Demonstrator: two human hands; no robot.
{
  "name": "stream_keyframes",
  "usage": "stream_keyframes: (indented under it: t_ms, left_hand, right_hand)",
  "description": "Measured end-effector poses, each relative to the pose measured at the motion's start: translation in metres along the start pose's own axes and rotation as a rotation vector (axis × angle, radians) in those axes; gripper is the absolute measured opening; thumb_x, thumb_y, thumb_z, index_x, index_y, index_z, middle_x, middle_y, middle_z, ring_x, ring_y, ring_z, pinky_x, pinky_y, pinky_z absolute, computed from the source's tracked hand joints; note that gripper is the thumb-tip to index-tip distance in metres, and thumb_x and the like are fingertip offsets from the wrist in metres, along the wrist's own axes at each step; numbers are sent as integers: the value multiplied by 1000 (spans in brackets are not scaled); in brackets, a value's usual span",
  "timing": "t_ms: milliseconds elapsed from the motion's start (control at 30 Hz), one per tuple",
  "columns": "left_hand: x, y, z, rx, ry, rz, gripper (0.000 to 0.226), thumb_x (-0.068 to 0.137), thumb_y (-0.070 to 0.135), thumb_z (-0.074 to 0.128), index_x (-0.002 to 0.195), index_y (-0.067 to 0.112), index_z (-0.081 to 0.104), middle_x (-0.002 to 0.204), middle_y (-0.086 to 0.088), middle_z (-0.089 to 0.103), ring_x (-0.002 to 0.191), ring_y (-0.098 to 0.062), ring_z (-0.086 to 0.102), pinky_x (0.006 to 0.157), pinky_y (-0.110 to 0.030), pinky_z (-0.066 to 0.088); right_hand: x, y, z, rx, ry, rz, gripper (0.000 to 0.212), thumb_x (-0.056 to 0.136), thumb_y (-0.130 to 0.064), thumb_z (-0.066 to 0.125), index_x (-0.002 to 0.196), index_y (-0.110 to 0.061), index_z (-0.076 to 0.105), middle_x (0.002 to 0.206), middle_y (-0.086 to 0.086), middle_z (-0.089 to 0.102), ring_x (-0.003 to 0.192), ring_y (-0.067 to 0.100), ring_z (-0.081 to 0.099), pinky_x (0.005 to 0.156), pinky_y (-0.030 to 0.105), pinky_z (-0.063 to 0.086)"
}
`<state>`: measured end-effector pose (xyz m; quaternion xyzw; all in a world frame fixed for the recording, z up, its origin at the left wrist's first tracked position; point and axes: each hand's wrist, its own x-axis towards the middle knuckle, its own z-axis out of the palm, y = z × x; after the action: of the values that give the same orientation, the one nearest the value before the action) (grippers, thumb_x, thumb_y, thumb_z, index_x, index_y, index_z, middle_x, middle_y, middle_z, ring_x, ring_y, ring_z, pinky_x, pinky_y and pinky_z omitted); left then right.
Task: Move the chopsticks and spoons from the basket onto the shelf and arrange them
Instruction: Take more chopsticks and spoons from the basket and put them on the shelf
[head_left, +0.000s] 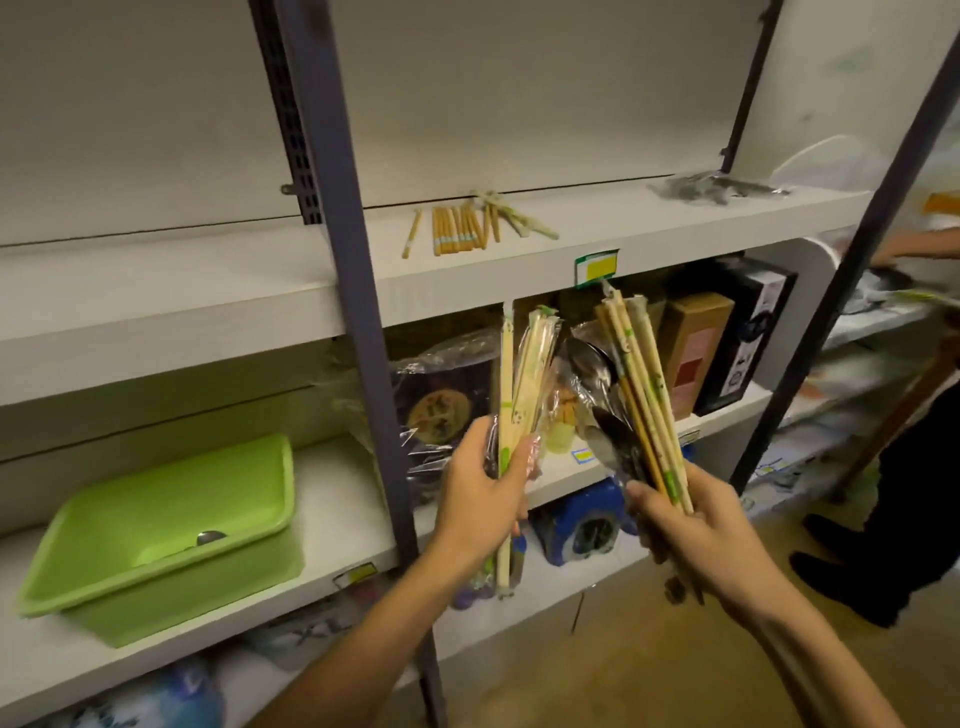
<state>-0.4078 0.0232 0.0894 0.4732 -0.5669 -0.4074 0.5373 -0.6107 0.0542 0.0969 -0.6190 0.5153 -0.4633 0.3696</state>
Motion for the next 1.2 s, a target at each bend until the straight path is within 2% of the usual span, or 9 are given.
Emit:
stream_keyframes:
  t_ms: [100, 333, 467, 600, 667, 800, 933, 1067, 1200]
  left_hand:
    - [34, 29, 15, 33, 15, 27, 7, 91, 30, 61, 98, 31, 60, 68, 0, 64, 45, -10, 53, 37, -24, 41]
    - [135, 102, 22, 114, 29, 84, 13, 92, 36, 60, 101, 39, 52, 82, -1, 70, 44, -9, 55, 40, -22, 42]
    - [198, 131, 18, 92, 62, 42, 6, 91, 23, 57, 96, 26, 56, 81, -7, 65, 41, -8, 51, 38, -21, 40]
    - [258, 153, 8, 120, 86, -24, 4, 87, 16, 55, 83, 16, 57, 75, -8, 59, 38, -9, 53, 37, -19, 42]
    - [284, 158, 4, 139, 108, -32, 5, 87, 15, 53, 82, 14, 55, 74, -9, 57, 35, -12, 55, 36, -19, 43]
    - [325, 151, -4, 244, 126, -86, 3, 86, 8, 53, 85, 10, 55, 57, -12, 58, 33, -16, 55, 35, -21, 44]
    - [358, 139, -12, 351, 169, -161, 14, 82, 8, 62, 95, 8, 58, 65, -15, 66, 48, -25, 62, 43, -35, 54]
    - [376, 130, -21, 456, 225, -235, 34, 74, 10, 64, 107, 10, 53, 89, -22, 70, 77, -36, 71, 71, -57, 58]
    - [383, 119, -25, 456, 310, -255, 22, 81, 10, 63, 100, 13, 52, 78, -18, 71, 60, -30, 69, 63, -52, 60]
  right_hand:
    - [29, -9, -26, -10, 32, -21, 16, 91, -16, 62, 79, -6, 58, 55, 14, 58, 45, 14, 53, 42, 24, 43]
    - [114, -59, -61, 166, 25, 16, 18, 91, -16, 61, 84, 0, 62, 59, 3, 64, 48, 14, 53, 41, 22, 44]
    - [172, -91, -70, 116, -28, 16, 19, 92, -15, 61, 90, 3, 63, 57, -2, 66, 44, 5, 53, 39, 18, 42]
    - [233, -112, -74, 42, -66, -3, 17, 90, -16, 62, 96, 0, 63, 77, 14, 71, 48, 7, 56, 42, 20, 45]
    - [265, -117, -74, 52, -86, -9, 14, 91, -17, 62, 100, -6, 60, 84, 10, 74, 50, 8, 57, 44, 22, 47]
    - [318, -117, -68, 38, -107, -9, 15, 90, -18, 64, 96, -5, 61, 78, 9, 70, 46, 6, 56, 41, 20, 45]
    - [366, -114, -60, 37, -159, 35, 19, 89, -16, 65, 99, -1, 59, 77, 13, 61, 53, 11, 56, 43, 21, 46]
    - [408, -110, -52, 17, -246, 82, 19, 88, -11, 66, 99, 1, 57, 64, 11, 61, 47, 12, 55, 42, 22, 46]
    - [440, -104, -46, 12, -336, 107, 23, 90, -11, 65, 103, 5, 55, 62, 13, 60, 45, 15, 54, 39, 23, 46]
